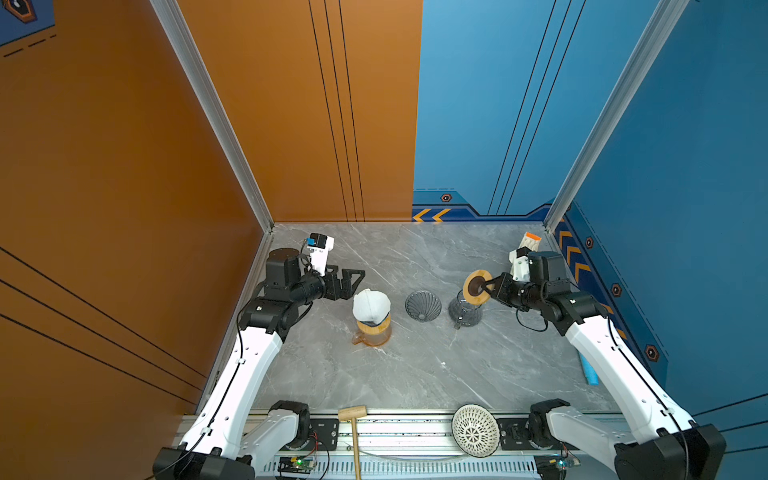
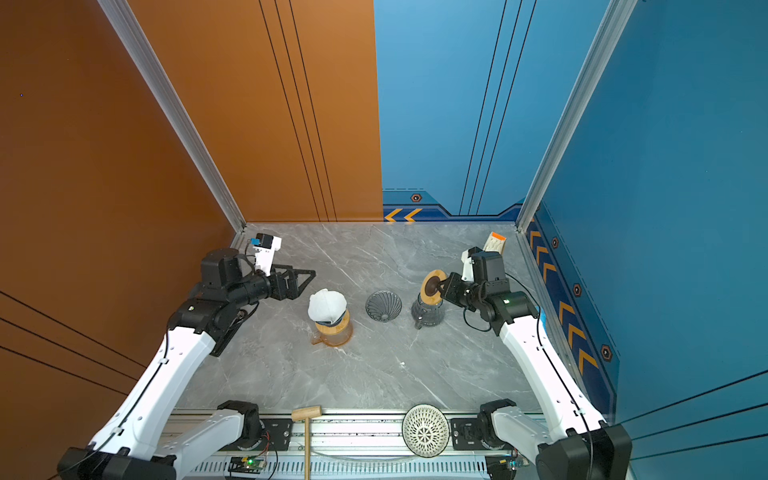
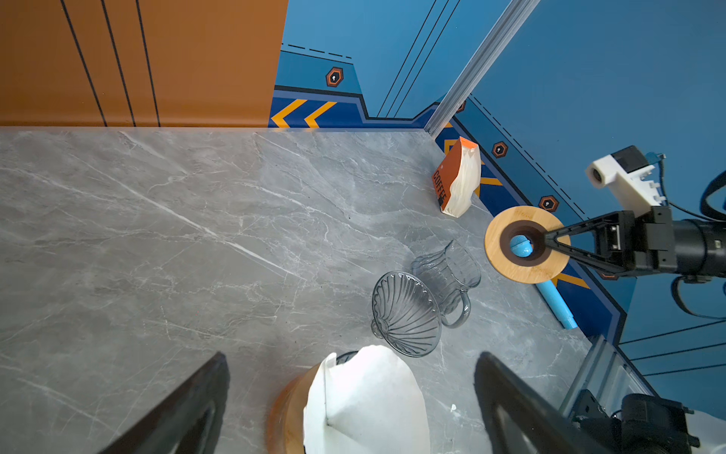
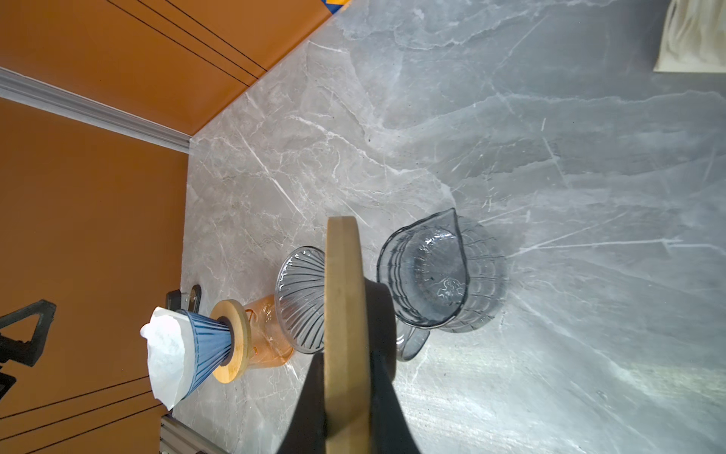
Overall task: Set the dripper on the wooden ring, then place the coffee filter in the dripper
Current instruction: 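Lift the bamboo ring with the right gripper toward the glass pitcher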
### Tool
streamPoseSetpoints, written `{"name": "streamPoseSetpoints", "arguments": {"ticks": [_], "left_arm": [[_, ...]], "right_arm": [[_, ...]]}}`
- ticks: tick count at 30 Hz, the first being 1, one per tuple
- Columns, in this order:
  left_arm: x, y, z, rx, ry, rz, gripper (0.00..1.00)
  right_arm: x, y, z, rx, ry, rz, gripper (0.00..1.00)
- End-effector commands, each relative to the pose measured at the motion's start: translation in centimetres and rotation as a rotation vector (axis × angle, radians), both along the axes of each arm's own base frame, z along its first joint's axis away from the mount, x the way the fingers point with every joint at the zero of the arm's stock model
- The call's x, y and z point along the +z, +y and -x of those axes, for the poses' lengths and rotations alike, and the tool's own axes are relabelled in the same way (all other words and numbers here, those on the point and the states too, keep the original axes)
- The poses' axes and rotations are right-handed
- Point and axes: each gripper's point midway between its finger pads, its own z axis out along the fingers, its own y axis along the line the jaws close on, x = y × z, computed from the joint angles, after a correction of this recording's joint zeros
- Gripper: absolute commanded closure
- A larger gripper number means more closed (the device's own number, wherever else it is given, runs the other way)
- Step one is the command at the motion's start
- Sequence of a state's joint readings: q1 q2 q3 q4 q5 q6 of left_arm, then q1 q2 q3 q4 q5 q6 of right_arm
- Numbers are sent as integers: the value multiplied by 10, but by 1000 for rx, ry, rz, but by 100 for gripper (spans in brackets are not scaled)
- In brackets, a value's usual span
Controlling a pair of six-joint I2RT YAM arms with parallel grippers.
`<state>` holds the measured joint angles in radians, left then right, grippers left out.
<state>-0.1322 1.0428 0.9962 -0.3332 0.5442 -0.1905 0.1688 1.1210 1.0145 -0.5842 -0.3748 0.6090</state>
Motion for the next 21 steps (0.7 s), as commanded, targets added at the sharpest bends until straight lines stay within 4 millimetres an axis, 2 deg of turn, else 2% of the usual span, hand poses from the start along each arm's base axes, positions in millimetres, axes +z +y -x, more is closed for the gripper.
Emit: {"name": "streamPoseSetpoints", "arguments": {"ticks": [1, 2, 3, 4, 11, 21], "left_arm": [[15, -10, -6, -42, -51, 20, 2], [12, -11, -7, -45, -43, 18, 2], [24, -12, -9, -46, -65, 22, 2], [24, -14, -10, -50, -65, 22, 2], [18, -17, -9, -45, -51, 14, 2], [16, -14, -9, -32, -41, -2, 2]], "right_arm": [[10, 4, -6, 35, -30, -41, 100], [7, 5, -8, 36, -25, -58, 100], [4, 7, -10, 35, -17, -75, 100], [2, 9, -11, 41, -11, -92, 100], [-24, 20, -21, 61, 37, -160, 100], [-51, 19, -28, 63, 113, -183, 100]]}}
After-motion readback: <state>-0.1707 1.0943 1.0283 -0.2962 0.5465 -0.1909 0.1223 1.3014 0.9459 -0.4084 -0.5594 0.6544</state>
